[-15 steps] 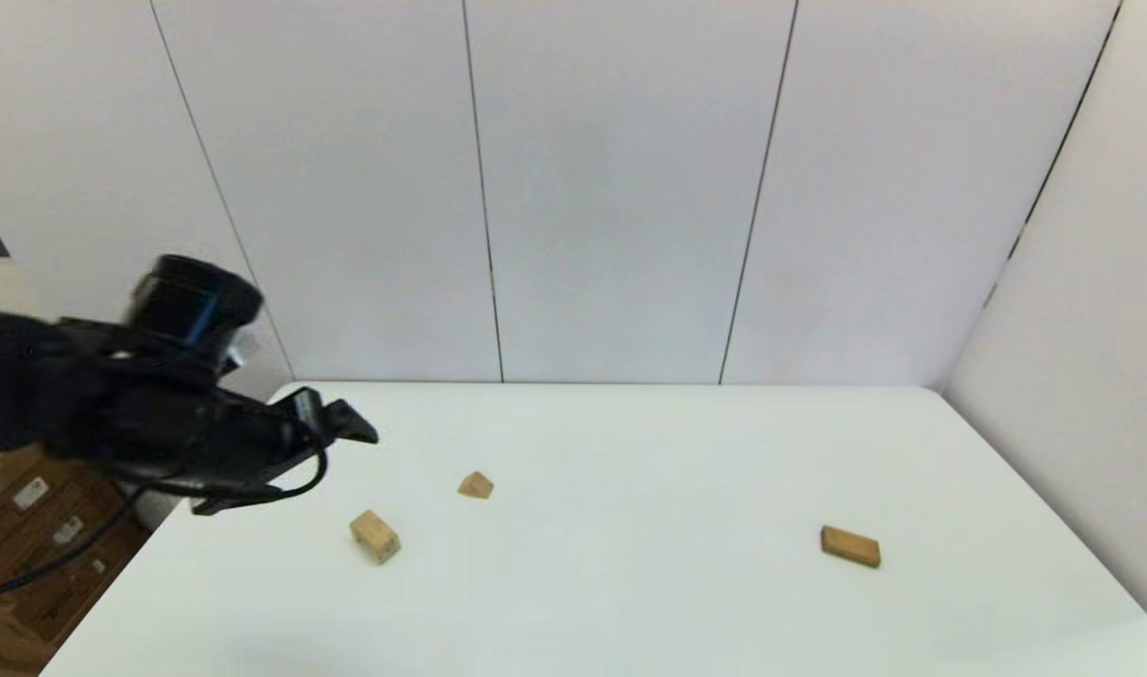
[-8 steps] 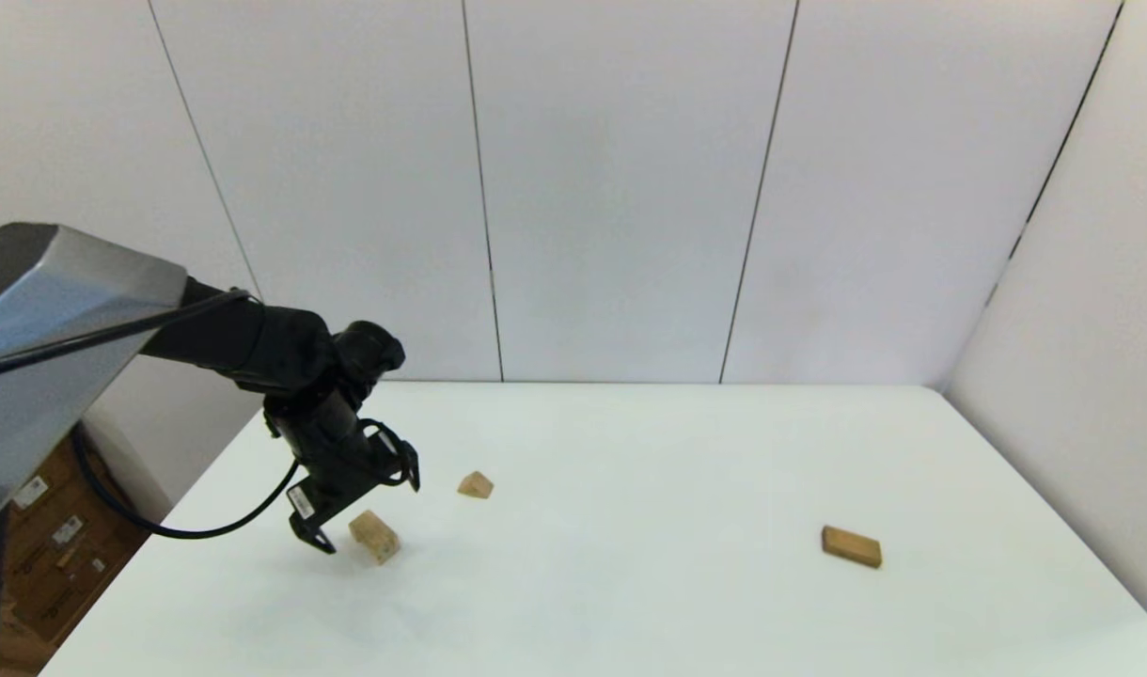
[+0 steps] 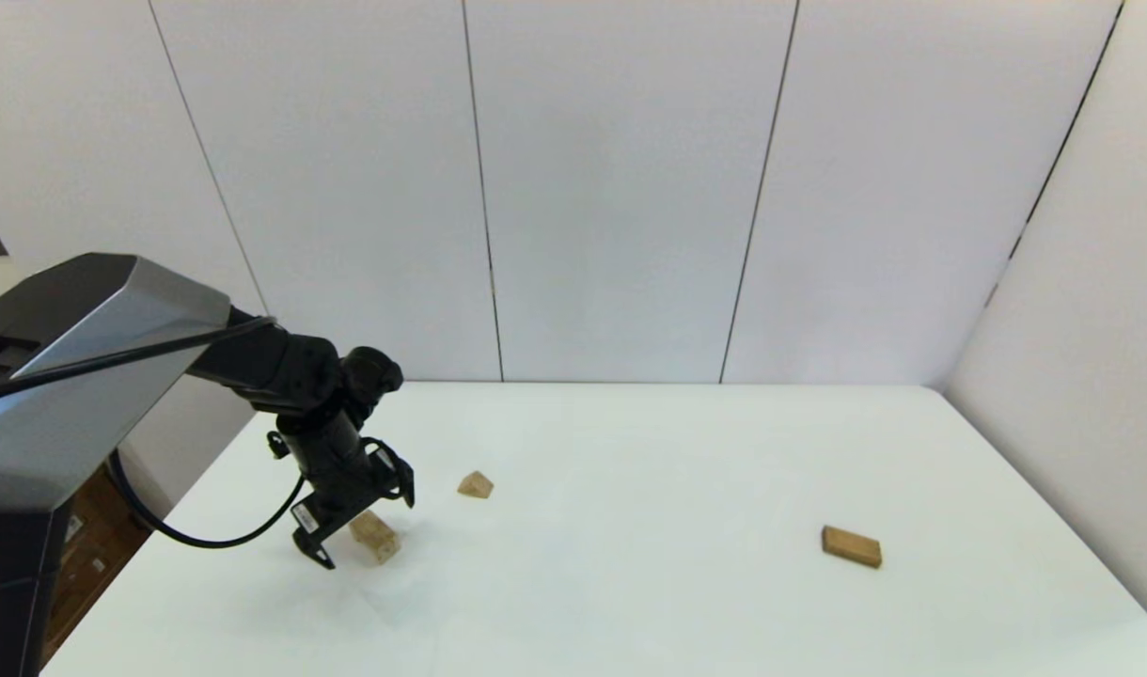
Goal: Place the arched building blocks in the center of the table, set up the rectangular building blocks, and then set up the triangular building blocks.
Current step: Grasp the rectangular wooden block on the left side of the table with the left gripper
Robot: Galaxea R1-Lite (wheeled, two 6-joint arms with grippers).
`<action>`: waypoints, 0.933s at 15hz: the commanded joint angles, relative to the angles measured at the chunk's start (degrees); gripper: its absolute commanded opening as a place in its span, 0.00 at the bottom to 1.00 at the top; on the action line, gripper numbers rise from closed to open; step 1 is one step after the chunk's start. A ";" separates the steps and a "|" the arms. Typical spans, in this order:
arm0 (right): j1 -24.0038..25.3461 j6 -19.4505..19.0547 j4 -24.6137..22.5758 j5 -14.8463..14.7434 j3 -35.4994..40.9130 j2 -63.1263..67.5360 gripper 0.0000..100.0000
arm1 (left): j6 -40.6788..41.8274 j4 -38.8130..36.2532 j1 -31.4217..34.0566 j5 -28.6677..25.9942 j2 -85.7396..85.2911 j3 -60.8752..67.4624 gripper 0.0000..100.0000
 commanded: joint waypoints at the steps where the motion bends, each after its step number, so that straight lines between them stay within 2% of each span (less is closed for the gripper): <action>1: 0.11 -0.05 -0.01 0.02 0.00 -0.01 1.00 | -0.22 -1.84 1.22 0.15 1.02 -0.15 1.00; 5: 0.02 -0.05 -0.01 0.02 0.00 -0.01 1.00 | -0.05 -2.45 1.31 0.59 1.37 -0.24 1.00; 9: 0.02 -0.05 -0.01 0.02 0.00 -0.01 1.00 | -0.22 -4.74 1.13 4.11 3.04 -0.33 1.00; 14: 0.02 -0.05 -0.01 0.02 0.00 -0.01 1.00 | -0.49 -4.65 0.69 4.46 3.30 -0.33 1.00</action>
